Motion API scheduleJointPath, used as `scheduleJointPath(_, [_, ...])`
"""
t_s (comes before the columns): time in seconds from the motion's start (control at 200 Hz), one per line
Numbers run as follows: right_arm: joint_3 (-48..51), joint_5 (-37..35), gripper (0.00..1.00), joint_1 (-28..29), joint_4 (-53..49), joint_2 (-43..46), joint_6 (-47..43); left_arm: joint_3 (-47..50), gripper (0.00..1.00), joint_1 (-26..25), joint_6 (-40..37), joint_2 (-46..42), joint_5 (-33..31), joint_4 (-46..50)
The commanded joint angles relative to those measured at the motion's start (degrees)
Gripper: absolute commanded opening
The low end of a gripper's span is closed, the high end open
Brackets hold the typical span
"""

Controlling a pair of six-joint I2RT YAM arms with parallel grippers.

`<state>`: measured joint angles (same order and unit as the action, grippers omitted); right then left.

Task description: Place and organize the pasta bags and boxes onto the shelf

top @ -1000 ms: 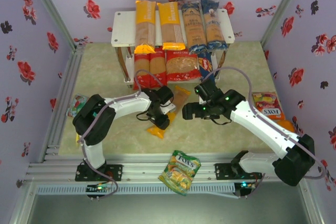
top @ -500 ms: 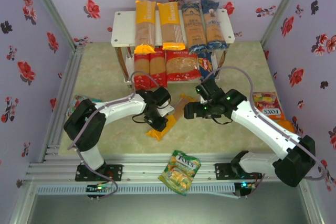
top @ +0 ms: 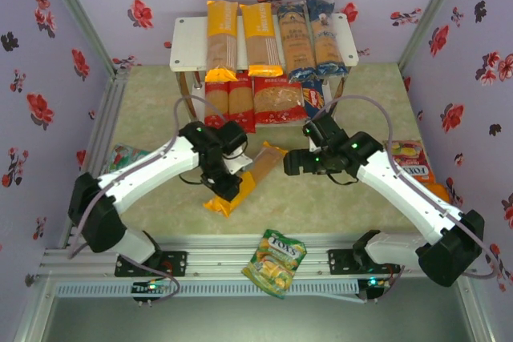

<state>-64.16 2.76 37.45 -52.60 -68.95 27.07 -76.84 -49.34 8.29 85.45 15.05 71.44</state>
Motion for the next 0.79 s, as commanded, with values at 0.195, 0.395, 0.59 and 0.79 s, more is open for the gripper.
scheduleJointPath(0.195, [-3.7, 0.2, 0.95, -0.8, -1.6, -0.7, -3.0, -9.7, 0.0, 5.0, 5.8, -11.3, -2.9, 13.4])
scheduleJointPath(0.395, [-4.0, 0.4, 0.95, -1.2, -1.0, -0.6, -3.7, -13.9, 0.0, 11.7, 8.3, -14.5, -8.0, 20.3])
scheduleJointPath(0.59, [-3.7, 1.1, 0.95, -1.9, -0.9, -0.6, -4.9, -13.2, 0.0, 20.9, 9.1, -18.5, -13.0, 23.4])
scheduleJointPath(0.79, [-3.3, 2.5, 0.95, -3.0, -0.1, -0.9, -6.2, -15.5, 0.0, 25.1, 10.0, -21.3, -16.2, 23.6])
